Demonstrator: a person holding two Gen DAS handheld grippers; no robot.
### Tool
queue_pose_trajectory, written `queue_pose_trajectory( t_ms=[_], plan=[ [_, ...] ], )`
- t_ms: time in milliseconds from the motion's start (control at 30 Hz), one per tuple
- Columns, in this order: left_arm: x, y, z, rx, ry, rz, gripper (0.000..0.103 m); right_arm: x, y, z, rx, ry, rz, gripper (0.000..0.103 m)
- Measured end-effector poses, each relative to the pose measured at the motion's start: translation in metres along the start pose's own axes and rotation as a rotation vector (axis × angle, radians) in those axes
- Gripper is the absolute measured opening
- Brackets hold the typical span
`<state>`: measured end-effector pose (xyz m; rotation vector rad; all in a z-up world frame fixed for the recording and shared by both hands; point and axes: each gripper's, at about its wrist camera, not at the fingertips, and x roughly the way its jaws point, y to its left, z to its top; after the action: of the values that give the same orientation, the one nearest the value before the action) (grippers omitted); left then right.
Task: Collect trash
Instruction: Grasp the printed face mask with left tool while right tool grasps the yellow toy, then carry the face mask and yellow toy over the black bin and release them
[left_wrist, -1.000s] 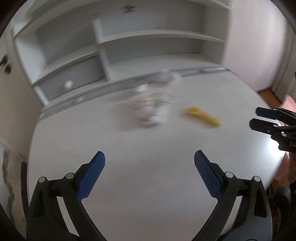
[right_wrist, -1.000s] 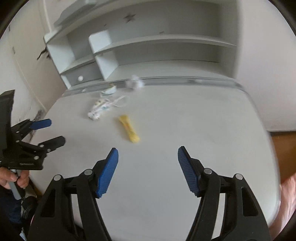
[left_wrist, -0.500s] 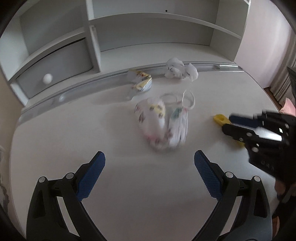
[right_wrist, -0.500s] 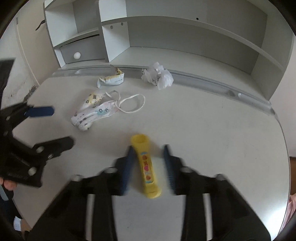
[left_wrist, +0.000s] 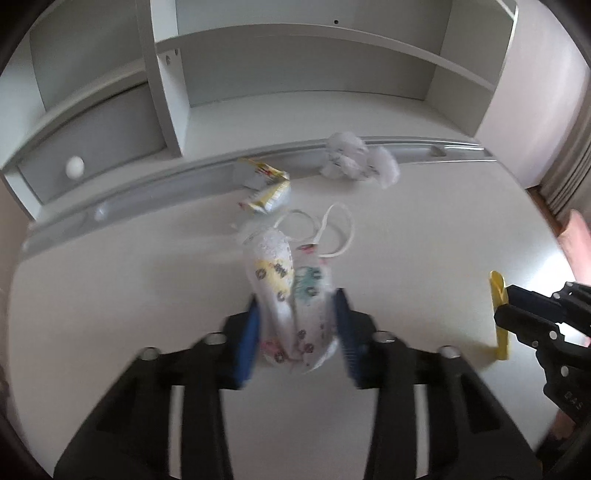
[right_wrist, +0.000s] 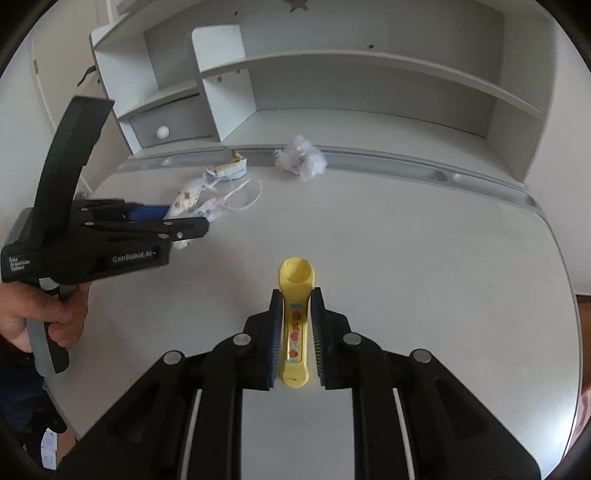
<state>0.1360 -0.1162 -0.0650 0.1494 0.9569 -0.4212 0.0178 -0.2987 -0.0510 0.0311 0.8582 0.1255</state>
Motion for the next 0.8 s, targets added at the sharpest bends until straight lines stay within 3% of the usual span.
queue_pose_trajectory(
  t_ms=[133, 333, 500, 633, 800],
  plan=[
    [-0.016, -0.022, -0.008, 0.034, -0.021, -0.004, 0.028, -0.029, -0.024, -0.018, 0.071, -0.017, -0.035, 0.016],
    [-0.042, -0.099, -0.025, 0.139, -0.04, -0.082, 0.028, -0.083, -0.065, -0.053, 0.174, -0.054, -0.098, 0.015],
    [-0.062, -0.19, -0.046, 0.252, -0.058, -0.19, 0.028, -0.148, -0.105, -0.096, 0.274, -0.125, -0.157, 0.015],
    [-0.079, -0.276, -0.072, 0.372, -0.06, -0.292, 0.028, -0.21, -0.15, -0.151, 0.373, -0.168, -0.25, 0.015],
    [-0.092, -0.387, -0.106, 0.533, -0.023, -0.423, 0.028, -0.26, -0.199, -0.223, 0.475, -0.149, -0.371, 0.015]
  ],
)
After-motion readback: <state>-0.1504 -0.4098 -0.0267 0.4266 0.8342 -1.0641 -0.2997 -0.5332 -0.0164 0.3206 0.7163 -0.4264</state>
